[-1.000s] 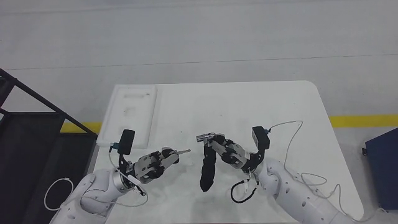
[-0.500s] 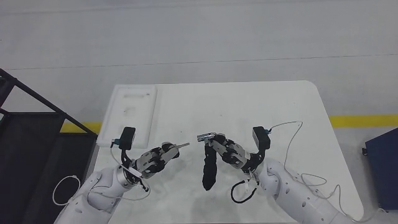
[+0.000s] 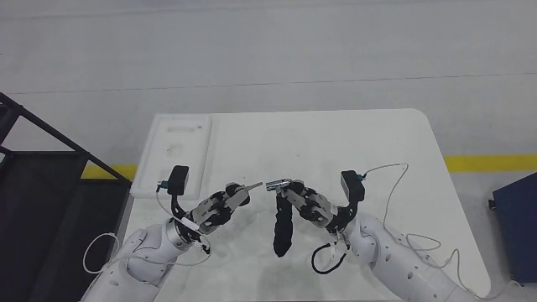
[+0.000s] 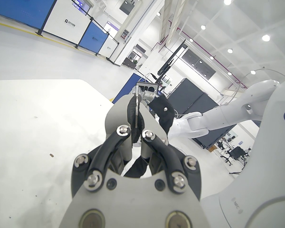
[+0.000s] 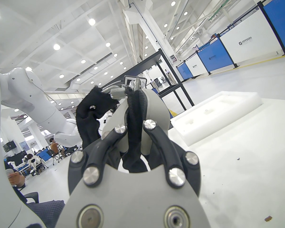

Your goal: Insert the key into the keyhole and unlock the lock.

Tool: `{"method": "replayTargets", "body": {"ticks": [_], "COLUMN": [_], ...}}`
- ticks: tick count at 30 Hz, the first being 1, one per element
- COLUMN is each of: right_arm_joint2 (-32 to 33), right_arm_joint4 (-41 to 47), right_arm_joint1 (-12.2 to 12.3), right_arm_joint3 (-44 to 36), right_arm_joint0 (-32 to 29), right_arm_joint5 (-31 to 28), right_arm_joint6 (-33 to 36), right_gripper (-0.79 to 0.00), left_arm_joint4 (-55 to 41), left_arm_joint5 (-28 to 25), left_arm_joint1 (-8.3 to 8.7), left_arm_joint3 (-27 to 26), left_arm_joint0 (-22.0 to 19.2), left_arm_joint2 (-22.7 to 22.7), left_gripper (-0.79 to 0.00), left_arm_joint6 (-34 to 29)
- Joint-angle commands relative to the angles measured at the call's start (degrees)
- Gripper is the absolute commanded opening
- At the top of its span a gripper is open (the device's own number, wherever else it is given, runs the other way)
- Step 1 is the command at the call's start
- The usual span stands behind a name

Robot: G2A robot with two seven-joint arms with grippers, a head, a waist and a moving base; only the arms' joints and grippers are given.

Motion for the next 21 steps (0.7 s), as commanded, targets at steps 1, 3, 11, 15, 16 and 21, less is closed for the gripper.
{"method": "replayTargets", "body": {"ticks": [1, 3, 11, 15, 16, 21], "right_arm_joint2": [0.00, 0.00, 0.00, 0.00, 0.00, 0.00], "right_arm_joint4": [0.00, 0.00, 0.00, 0.00, 0.00, 0.00], "right_arm_joint1": [0.00, 0.00, 0.00, 0.00, 0.00, 0.00], "right_arm_joint3": [0.00, 0.00, 0.00, 0.00, 0.00, 0.00], "right_arm_joint0": [0.00, 0.00, 0.00, 0.00, 0.00, 0.00], "right_arm_joint5": [0.00, 0.00, 0.00, 0.00, 0.00, 0.00], "right_arm_joint6": [0.00, 0.00, 0.00, 0.00, 0.00, 0.00], "right_gripper": [-0.785, -0.785, -0.785, -0.785, -0.785, -0.785], "left_arm_joint4": [0.03, 0.08, 1.09, 0.94, 0.84, 0.66], "left_arm_joint5": [0.48, 0.71, 2.12, 2.22, 2.21, 2.04], "left_arm_joint1": [0.06, 0.11, 0.24, 0.26, 0.27, 0.35], "left_arm_joint3": [-0.27, -0.74, -2.15, -2.59, -2.69, -3.25], "left_arm_joint0": [0.04, 0.09, 0.96, 1.37, 1.48, 2.00], "left_arm_joint2": [-0.35, -0.60, -1.66, -2.33, -2.49, -3.10], "left_gripper": [-0.785, -0.785, -0.785, -0.785, -0.785, -0.785], "left_arm_joint6": [-1.02, -2.05, -4.56, -4.83, -4.94, -6.04]}}
